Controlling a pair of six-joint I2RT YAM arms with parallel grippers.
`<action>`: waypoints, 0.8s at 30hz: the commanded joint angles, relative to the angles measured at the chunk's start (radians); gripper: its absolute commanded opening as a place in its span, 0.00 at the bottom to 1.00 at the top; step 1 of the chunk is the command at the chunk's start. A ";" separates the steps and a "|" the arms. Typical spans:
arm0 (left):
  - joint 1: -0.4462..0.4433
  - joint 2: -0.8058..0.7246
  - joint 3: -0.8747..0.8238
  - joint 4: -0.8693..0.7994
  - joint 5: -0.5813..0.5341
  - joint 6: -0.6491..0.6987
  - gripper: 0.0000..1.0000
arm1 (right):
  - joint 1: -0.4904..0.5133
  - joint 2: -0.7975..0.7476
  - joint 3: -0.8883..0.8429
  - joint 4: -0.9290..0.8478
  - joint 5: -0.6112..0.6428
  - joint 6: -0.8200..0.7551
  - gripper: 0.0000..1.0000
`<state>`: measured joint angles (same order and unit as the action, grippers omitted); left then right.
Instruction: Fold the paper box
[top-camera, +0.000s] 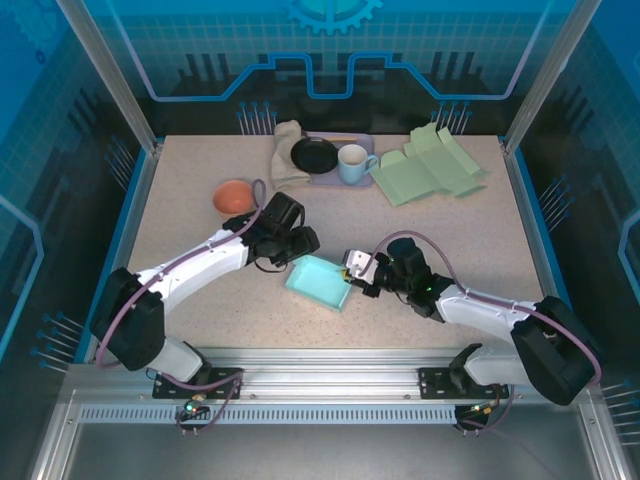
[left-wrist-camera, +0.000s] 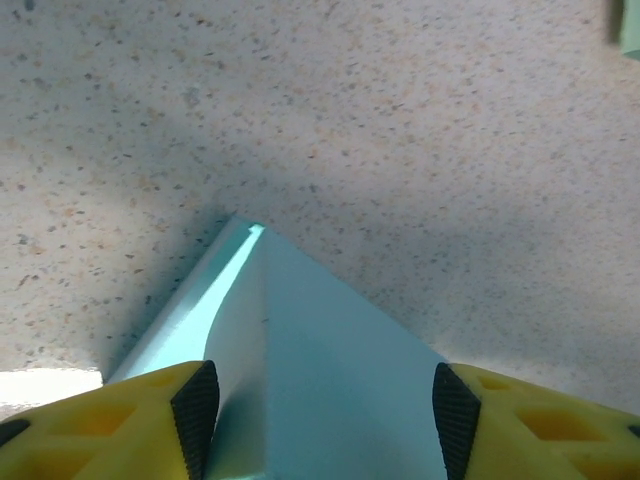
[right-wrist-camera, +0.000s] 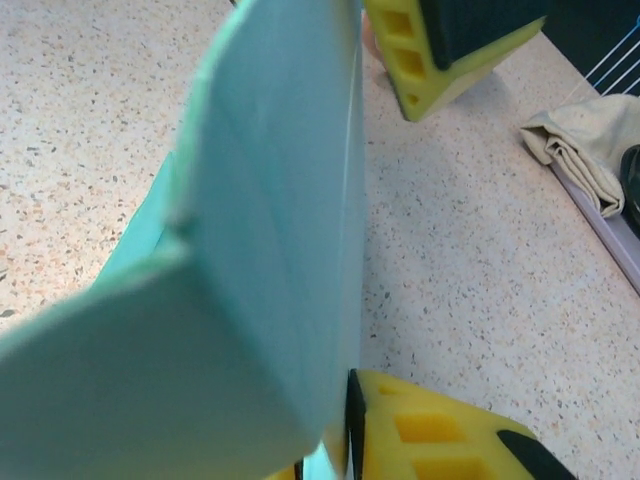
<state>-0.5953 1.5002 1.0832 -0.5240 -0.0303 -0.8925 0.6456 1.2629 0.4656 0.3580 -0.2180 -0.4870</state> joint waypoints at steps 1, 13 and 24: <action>-0.016 0.011 -0.038 0.000 -0.017 -0.019 0.60 | 0.024 -0.038 0.042 -0.032 0.045 0.040 0.24; -0.050 -0.074 -0.109 0.013 -0.110 -0.078 0.58 | 0.095 -0.222 0.001 -0.196 0.226 0.188 0.34; -0.087 -0.051 -0.147 0.021 -0.212 -0.126 0.58 | 0.138 -0.409 0.020 -0.441 0.369 0.447 0.46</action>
<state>-0.6701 1.4437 0.9657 -0.4976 -0.1898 -0.9909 0.7658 0.9005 0.4656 0.0090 0.0868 -0.1528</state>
